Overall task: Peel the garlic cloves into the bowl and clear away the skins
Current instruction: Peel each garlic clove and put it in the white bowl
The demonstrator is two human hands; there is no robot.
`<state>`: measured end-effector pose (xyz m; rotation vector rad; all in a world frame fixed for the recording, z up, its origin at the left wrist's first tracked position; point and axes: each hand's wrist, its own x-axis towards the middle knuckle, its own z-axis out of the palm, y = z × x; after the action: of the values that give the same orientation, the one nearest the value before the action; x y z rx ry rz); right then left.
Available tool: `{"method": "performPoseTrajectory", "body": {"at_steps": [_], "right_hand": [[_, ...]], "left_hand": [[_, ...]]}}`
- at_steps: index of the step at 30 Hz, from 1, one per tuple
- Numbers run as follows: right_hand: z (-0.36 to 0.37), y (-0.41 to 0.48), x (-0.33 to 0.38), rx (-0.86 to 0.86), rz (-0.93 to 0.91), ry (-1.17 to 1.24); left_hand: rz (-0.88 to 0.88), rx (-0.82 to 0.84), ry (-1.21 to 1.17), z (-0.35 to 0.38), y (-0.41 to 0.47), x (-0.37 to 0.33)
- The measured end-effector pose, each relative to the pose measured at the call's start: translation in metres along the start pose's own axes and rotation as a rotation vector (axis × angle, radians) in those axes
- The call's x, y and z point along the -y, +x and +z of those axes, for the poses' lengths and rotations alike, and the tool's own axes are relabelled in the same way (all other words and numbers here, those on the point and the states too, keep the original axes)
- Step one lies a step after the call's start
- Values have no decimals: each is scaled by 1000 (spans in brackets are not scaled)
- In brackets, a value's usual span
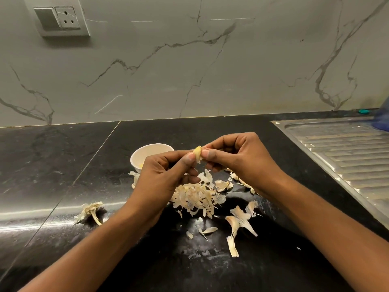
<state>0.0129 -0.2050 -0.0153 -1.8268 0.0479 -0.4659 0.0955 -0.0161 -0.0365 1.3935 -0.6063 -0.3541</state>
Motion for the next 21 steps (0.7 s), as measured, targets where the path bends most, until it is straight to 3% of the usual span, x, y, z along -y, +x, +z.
{"method": "performPoseTrajectory", "body": {"at_steps": [10, 15, 21], "right_hand": [[2, -1, 0, 61, -101, -152], [-2, 1, -1, 93, -66, -57], [-3, 2, -1, 35, -10, 41]], "left_hand": [[38, 32, 34, 1, -4, -3], [58, 40, -3, -2, -3, -3], [-36, 65, -184, -1, 0, -6]]}}
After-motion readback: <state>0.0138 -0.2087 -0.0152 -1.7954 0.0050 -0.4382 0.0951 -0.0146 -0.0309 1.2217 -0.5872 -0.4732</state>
